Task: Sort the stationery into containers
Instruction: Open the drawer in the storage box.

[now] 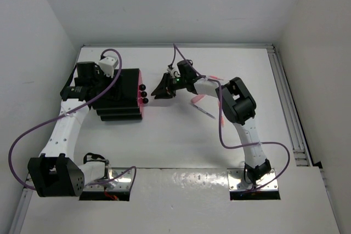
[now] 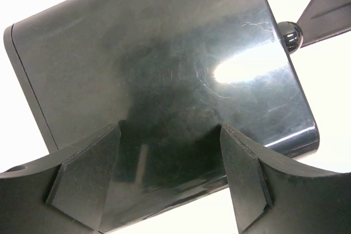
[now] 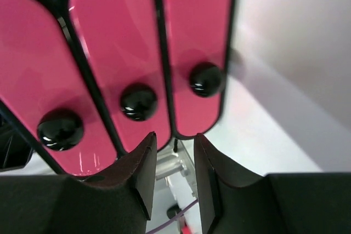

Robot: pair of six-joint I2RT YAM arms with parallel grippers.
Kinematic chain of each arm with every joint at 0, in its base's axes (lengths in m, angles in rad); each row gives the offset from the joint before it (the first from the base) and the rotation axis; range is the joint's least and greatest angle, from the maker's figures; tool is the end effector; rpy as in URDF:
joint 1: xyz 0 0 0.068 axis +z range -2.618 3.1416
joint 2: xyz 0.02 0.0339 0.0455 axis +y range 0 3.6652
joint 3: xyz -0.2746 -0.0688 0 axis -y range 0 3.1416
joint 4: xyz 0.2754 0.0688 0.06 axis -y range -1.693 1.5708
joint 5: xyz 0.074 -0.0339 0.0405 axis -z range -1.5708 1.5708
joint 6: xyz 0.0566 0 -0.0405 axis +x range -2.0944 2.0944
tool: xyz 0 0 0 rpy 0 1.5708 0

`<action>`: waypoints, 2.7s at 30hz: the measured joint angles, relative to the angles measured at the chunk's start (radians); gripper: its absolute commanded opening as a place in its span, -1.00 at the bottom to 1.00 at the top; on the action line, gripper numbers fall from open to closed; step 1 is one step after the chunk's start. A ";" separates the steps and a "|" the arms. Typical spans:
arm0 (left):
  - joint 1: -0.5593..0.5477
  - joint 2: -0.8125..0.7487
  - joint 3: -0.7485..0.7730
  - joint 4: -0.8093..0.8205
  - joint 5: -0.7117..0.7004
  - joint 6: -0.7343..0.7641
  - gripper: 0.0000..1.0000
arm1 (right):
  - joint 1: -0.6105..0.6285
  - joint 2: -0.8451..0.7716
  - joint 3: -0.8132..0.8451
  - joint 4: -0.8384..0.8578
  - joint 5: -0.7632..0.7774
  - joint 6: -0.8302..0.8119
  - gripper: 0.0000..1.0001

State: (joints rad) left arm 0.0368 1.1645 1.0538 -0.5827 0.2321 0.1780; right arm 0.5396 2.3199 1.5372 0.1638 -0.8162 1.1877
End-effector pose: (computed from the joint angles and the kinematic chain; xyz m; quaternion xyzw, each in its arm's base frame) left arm 0.2914 -0.0023 0.3124 0.1125 0.8935 -0.0590 0.4307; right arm 0.4390 0.3110 0.0975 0.0874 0.8313 0.5489 0.0050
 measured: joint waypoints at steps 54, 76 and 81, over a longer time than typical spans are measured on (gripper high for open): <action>0.002 0.042 0.016 0.034 0.016 -0.026 0.60 | 0.005 0.002 -0.035 0.155 -0.046 0.079 -1.00; 0.002 0.052 0.024 0.035 0.016 -0.025 0.60 | -0.108 -0.105 -0.244 0.152 -0.060 0.035 0.13; 0.002 0.058 0.028 0.036 0.016 -0.025 0.61 | -0.107 -0.105 -0.238 0.104 -0.055 0.016 0.34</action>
State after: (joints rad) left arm 0.0383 1.2224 1.0821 -0.5468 0.2485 0.1528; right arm 0.4324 2.2150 1.2995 0.2676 -0.8715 1.2034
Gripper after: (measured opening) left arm 0.801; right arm 0.657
